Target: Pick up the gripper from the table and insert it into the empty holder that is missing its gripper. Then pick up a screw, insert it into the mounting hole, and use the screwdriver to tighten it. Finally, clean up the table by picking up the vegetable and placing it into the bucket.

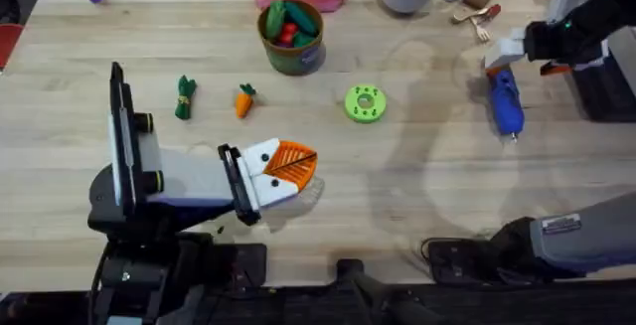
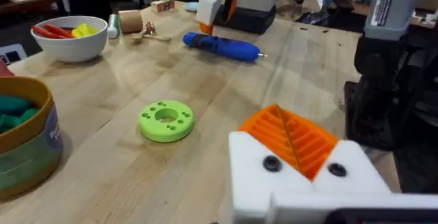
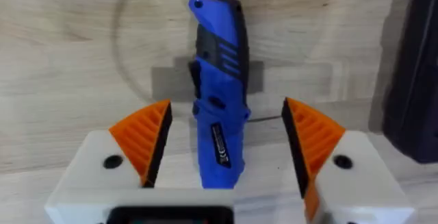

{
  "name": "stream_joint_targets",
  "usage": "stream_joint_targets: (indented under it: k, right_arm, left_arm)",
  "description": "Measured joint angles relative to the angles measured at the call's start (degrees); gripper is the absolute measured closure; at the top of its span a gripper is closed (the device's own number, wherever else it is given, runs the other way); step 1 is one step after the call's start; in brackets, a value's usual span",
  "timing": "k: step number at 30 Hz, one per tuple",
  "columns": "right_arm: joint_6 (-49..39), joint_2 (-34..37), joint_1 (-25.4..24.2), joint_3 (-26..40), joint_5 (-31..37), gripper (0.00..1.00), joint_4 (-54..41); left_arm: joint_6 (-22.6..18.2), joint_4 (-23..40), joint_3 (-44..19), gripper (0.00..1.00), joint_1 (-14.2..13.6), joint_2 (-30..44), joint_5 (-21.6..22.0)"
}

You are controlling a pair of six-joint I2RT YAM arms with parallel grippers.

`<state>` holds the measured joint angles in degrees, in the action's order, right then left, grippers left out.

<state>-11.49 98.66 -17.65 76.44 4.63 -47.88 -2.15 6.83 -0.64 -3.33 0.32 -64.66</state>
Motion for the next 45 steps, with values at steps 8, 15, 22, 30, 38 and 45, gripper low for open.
stream_joint_targets:
  k: [8, 15, 22, 30, 38, 45]
  right_arm:
    - [-3.48, 4.82, 0.00, 0.00, 0.73, 0.066, 3.50]
    - [-3.99, 8.95, 0.00, 0.02, 0.73, 0.073, 6.19]
    - [-4.12, 11.25, 0.17, 0.68, 0.24, 0.443, 6.15]
    - [-4.41, 11.84, 0.14, 0.85, 1.15, 0.976, 6.93]
    - [-4.41, 12.10, 1.47, 3.42, 1.37, 0.976, 1.96]
    - [-2.09, 10.88, 5.73, 15.06, 1.37, 0.976, -6.53]
  left_arm:
    - [0.00, 0.00, 0.00, 0.994, -0.02, -0.02, -0.02]
    - [0.00, 0.00, 0.00, 0.994, 0.00, -0.02, -0.02]
    - [-0.02, 0.00, 0.00, 0.994, 0.00, 0.00, -0.02]
    - [0.00, 0.00, 0.00, 0.995, 0.00, 0.00, 0.00]
    - [0.00, 0.00, 0.00, 0.995, -0.02, 0.00, -0.02]
    - [0.00, 0.00, 0.00, 0.995, 0.00, -0.02, -0.02]
